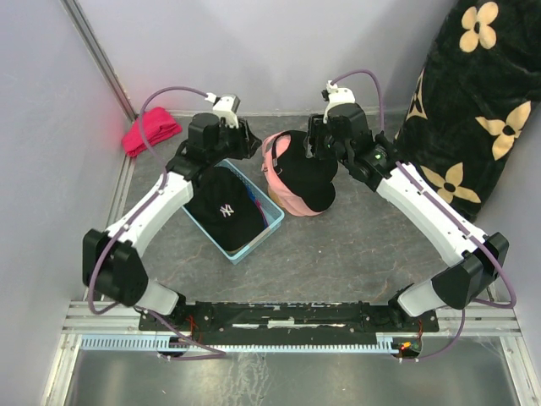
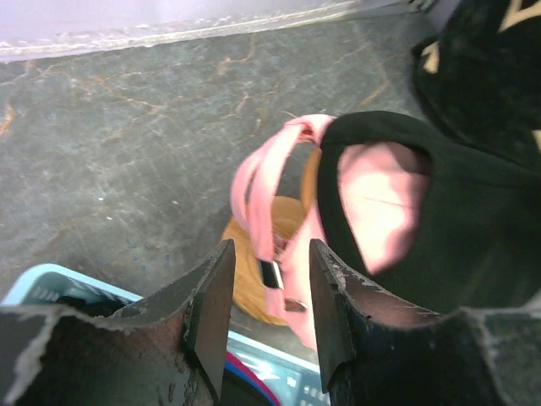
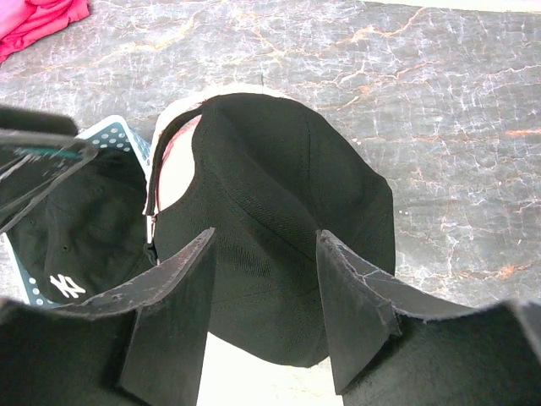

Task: Stack the hats
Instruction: Stack the hat on the hat.

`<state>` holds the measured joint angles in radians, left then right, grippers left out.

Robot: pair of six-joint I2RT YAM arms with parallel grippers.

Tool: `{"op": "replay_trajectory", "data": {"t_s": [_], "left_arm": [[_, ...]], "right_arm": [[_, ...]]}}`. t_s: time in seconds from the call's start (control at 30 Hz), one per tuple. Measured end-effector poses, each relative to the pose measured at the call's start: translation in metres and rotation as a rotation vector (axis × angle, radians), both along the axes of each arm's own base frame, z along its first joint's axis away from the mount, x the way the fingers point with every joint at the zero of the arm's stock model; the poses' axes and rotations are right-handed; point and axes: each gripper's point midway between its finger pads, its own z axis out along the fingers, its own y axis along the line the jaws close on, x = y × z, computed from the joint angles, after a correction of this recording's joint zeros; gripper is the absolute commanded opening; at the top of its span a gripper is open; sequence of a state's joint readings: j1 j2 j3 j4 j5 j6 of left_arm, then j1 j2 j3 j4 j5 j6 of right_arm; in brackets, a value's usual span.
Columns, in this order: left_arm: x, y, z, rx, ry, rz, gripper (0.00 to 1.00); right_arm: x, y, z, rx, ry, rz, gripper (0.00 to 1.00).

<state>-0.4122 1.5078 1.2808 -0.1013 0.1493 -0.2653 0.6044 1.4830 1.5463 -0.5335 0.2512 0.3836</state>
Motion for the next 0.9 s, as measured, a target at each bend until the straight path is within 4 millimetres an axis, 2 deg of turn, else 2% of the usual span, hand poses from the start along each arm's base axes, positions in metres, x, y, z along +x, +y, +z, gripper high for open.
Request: {"op": "replay_trajectory", "data": {"t_s": [0.13,0.27,0.43,0.7,0.9], "left_arm": [[-0.027,-0.003,0.017,-0.093,-0.019,-0.045,0.49],[-0.037,-0.013,0.027,-0.165,-0.022,-0.100,0.50],[-0.040,-0.023,0.020,-0.200,0.016,-0.133,0.52],[-0.034,-0.039,-0.015,-0.191,0.107,-0.160,0.54],[-0.026,-0.043,-0.013,-0.191,0.108,-0.161,0.54]], "right_arm": [[0.000,0.000,0.000,0.004,0.000,0.004,0.58],[0.000,0.000,0.000,0.006,0.001,0.006,0.58],[0.000,0.001,0.001,0.007,0.001,0.009,0.59],[0.004,0.000,0.003,0.017,-0.013,0.002,0.59],[0.005,-0.002,-0.001,0.017,-0.013,-0.003,0.59]]}}
